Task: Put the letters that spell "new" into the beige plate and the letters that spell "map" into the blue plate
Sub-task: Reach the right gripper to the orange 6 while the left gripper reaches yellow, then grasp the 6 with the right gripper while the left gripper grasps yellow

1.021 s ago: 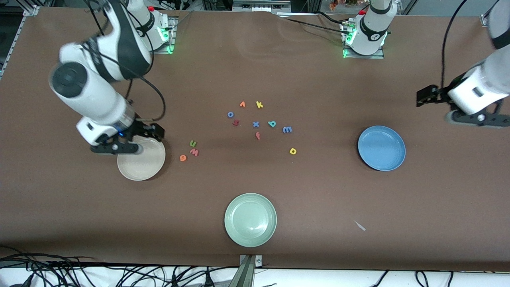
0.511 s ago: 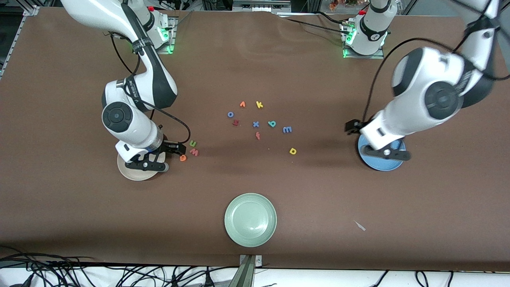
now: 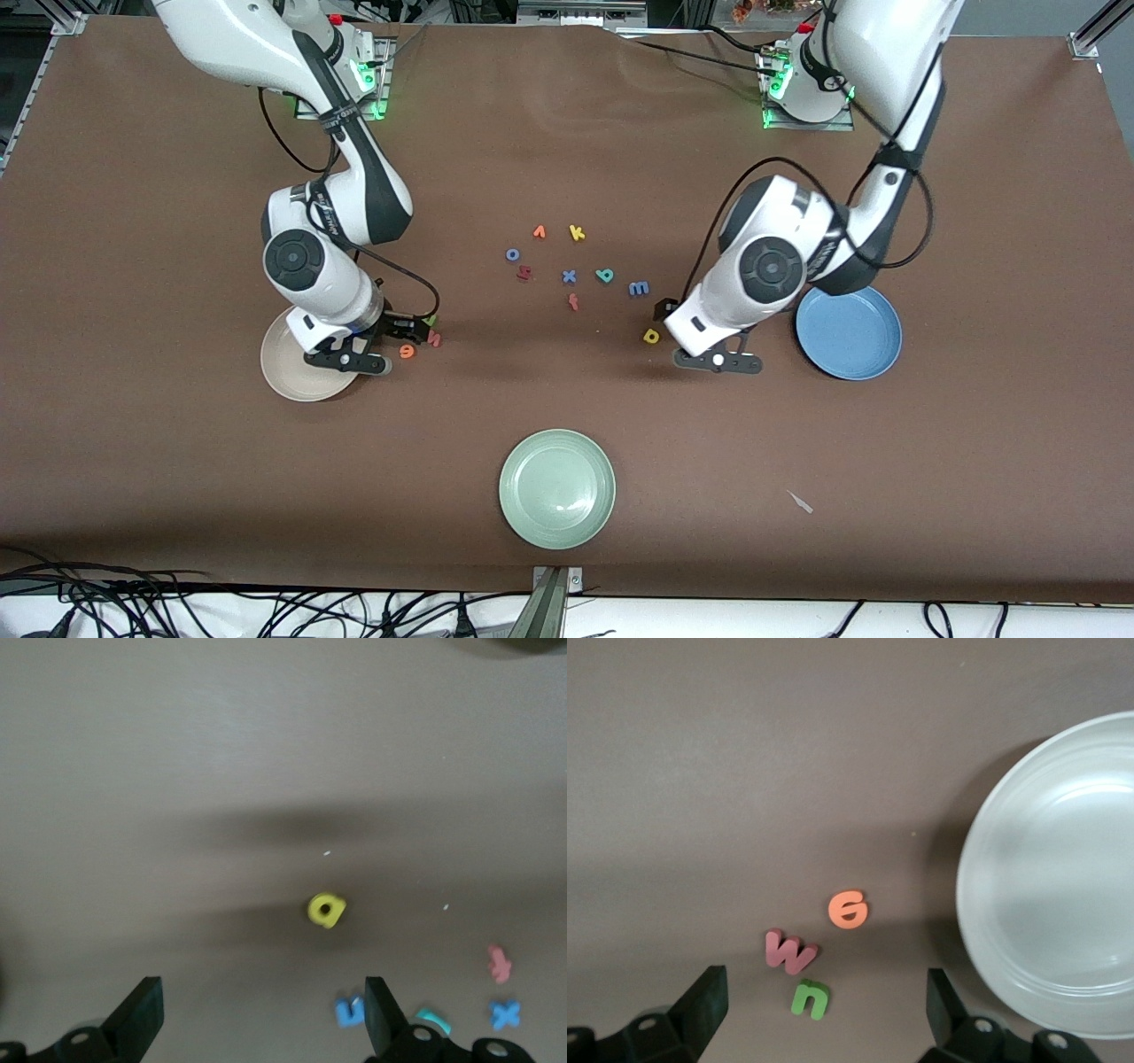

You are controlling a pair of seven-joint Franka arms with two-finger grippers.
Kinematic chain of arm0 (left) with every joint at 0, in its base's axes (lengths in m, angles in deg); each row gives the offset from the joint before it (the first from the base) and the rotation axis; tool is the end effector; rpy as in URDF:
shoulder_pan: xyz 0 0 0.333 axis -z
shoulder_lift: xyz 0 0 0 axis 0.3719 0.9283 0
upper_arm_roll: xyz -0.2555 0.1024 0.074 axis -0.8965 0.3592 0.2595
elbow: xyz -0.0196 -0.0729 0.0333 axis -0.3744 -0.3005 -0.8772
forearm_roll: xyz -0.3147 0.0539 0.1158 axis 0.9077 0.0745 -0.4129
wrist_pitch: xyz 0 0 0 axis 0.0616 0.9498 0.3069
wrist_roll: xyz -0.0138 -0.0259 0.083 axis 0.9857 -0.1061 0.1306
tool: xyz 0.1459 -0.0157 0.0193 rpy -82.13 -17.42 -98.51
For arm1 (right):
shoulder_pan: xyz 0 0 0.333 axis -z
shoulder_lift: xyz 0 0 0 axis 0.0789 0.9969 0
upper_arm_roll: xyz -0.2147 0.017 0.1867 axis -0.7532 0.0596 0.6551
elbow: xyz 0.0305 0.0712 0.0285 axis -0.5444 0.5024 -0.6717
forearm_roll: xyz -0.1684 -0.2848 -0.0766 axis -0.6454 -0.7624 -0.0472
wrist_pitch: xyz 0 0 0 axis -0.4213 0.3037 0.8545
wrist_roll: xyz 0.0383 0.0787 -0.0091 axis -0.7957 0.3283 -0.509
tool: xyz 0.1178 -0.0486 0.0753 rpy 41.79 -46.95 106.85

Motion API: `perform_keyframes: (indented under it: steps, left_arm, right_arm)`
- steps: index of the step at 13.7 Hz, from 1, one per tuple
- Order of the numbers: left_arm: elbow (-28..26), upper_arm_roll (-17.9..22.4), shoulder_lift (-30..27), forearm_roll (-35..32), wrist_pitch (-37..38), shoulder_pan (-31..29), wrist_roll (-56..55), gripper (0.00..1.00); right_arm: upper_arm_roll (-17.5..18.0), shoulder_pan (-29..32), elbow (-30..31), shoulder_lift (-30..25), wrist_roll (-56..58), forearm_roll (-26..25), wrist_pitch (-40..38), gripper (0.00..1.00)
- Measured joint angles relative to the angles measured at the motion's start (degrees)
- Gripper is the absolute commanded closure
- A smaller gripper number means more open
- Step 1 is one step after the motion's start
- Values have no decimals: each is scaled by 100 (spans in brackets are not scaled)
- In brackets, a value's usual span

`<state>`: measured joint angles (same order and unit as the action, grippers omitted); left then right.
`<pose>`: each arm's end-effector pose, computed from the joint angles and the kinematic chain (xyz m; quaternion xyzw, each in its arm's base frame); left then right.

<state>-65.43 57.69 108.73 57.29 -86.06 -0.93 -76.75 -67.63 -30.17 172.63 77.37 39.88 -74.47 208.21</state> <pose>0.5418 -0.2904 0.2448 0.9966 -0.0321 -0.0705 0.0287 0.5465 0.2125 0.2222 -0.9982 0.0603 0.0034 0.0066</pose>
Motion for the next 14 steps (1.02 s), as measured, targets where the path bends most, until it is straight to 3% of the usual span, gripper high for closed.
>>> perform_keyframes:
  steps: [8, 14]
  left_arm:
    - [-88, 4, 724, 0, -894, 356, -512, 5]
    - [-118, 20, 920, -14, -1078, 444, -652, 25]
  right_arm:
    - [3, -32, 150, 387, -20, 0, 537, 2]
    - [-5, -28, 193, 580, -20, -1, 873, 10]
